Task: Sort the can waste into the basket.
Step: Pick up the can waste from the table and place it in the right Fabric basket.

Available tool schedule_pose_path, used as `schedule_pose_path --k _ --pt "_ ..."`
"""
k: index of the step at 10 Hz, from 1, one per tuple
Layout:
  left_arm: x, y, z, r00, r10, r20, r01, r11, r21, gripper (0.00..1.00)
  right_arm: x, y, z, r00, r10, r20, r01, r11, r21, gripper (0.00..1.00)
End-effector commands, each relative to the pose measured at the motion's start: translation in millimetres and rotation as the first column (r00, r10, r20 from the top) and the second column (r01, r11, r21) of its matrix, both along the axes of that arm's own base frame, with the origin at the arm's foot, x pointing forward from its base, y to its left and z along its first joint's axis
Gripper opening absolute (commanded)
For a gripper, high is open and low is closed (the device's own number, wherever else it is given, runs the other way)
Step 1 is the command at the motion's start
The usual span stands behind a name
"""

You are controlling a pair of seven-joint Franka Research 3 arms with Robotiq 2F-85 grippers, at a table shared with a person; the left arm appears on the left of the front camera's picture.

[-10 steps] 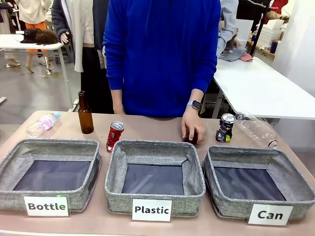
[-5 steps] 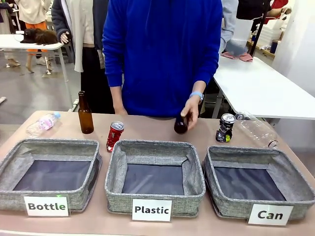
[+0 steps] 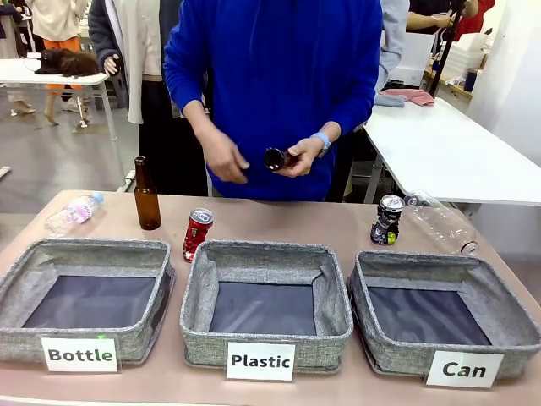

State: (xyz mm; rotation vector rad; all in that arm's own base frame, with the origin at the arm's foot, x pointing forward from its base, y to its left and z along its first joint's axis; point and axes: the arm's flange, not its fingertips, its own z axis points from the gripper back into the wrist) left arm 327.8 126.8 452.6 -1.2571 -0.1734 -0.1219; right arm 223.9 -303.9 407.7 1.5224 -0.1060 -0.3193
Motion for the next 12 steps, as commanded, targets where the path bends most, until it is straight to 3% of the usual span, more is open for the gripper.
schedule_pose_path --k 1,2,5,6,9,11,12 --pt "24.0 -78.2 35.6 0.984 -0.068 0.164 0.041 0.985 0.167 1.0 -1.1 0.3 1.3 1.0 0.001 0.01 -0.001 1.0 0.009 1.0" --pt "34.6 -115.5 44.5 0.965 -0.161 0.208 0.113 0.968 0.225 1.0 -1.1 0.3 1.3 1.0 0.001 0.01 -0.001 1.0 0.009 1.0" --pt "43.0 -175.4 42.0 0.928 -0.219 0.302 0.13 0.949 0.288 1.0 -1.1 0.3 1.3 1.0 0.001 0.01 -0.001 1.0 0.009 1.0" --pt "51.1 -180.0 46.7 0.936 -0.216 0.277 0.131 0.947 0.295 1.0 -1.1 0.3 1.3 1.0 0.001 0.01 -0.001 1.0 0.009 1.0" --pt "57.7 -79.3 52.7 0.968 -0.017 0.249 -0.039 0.976 0.215 1.0 -1.1 0.3 1.3 1.0 0.001 0.01 -0.001 1.0 0.009 1.0" --pt "18.6 34.6 28.4 0.975 0.115 0.187 -0.145 0.978 0.151 1.0 -1.1 0.3 1.3 1.0 0.001 0.01 -0.001 1.0 0.009 1.0" --pt "-5.3 76.1 15.4 0.96 0.22 0.173 -0.244 0.961 0.129 1.0 -1.1 0.3 1.3 1.0 0.001 0.01 -0.001 1.0 0.009 1.0"
